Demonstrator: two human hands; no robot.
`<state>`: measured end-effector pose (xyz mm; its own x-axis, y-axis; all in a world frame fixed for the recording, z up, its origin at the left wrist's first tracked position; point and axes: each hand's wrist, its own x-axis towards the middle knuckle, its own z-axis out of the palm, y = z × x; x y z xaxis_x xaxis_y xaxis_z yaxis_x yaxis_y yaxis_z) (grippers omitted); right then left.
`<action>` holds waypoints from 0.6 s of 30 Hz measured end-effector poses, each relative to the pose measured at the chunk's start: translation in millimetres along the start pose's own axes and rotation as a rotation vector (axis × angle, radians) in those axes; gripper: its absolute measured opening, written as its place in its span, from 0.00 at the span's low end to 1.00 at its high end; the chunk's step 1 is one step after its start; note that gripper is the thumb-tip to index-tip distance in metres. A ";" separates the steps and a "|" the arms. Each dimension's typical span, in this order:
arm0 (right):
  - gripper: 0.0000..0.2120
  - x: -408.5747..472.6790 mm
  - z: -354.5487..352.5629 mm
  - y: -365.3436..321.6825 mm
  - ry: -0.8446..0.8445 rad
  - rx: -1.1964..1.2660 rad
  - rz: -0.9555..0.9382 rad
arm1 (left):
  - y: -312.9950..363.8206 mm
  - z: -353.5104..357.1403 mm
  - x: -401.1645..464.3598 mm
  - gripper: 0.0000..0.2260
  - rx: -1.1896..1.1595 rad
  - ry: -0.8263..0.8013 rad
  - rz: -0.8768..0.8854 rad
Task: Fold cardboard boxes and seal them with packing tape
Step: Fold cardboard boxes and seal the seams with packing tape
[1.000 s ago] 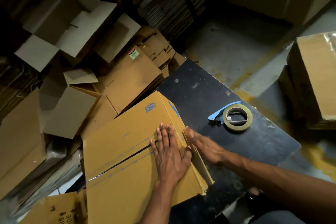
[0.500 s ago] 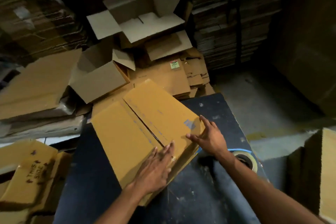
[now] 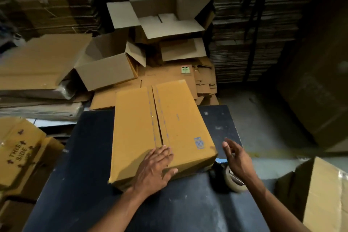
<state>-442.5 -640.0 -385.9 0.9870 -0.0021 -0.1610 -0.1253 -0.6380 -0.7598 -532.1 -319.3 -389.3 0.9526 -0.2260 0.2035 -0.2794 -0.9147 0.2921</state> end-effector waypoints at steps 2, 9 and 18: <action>0.23 15.3 -13.4 26.1 -0.095 -0.239 0.031 | 13.3 3.4 11.0 0.30 0.042 -0.043 -0.039; 0.17 20.5 -4.8 82.7 -0.311 -0.684 0.019 | 35.3 24.1 21.6 0.31 0.234 -0.189 -0.159; 0.16 -5.1 -10.4 85.9 -0.331 -0.678 -0.023 | 34.7 18.2 25.7 0.32 0.201 -0.235 -0.156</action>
<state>-457.3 -702.7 -443.8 0.8933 0.1804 -0.4116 0.0908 -0.9694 -0.2279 -515.1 -363.0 -390.9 0.9902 -0.1278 -0.0571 -0.1211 -0.9868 0.1076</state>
